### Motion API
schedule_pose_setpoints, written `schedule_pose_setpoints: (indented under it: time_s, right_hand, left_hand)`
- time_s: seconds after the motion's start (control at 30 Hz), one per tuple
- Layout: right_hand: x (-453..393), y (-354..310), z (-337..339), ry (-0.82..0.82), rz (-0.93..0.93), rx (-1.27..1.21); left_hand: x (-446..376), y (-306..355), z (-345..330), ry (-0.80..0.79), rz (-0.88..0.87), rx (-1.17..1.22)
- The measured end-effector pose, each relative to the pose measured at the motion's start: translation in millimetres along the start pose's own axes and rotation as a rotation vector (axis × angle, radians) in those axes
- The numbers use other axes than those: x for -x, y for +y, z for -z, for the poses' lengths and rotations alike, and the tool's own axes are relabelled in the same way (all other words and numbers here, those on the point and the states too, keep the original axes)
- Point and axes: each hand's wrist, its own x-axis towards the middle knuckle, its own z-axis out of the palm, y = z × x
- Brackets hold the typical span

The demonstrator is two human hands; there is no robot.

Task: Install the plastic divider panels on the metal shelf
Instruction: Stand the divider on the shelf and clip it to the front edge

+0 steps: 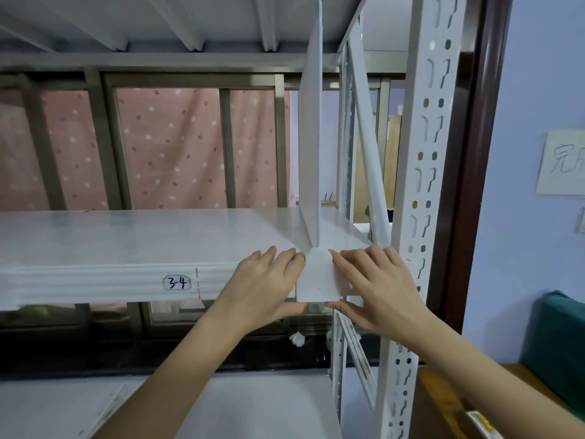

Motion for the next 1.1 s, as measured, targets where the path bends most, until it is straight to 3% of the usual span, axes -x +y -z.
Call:
schedule_pose_setpoints:
  time_s: [0.37,0.67,1.1]
  right_hand:
    - [-3,-12,-12,0.151,-0.013,-0.075]
    - [-25,-40,-18,0.172,-0.002,-0.115]
    - [-63,-92,-31,0.232,0.019,-0.136]
  left_hand:
    - [-3,-8,4,0.027,0.011,0.044]
    - [15,-32,20,0.090,0.024,-0.083]
    - [58,-77,43,-0.043,0.051,-0.045]
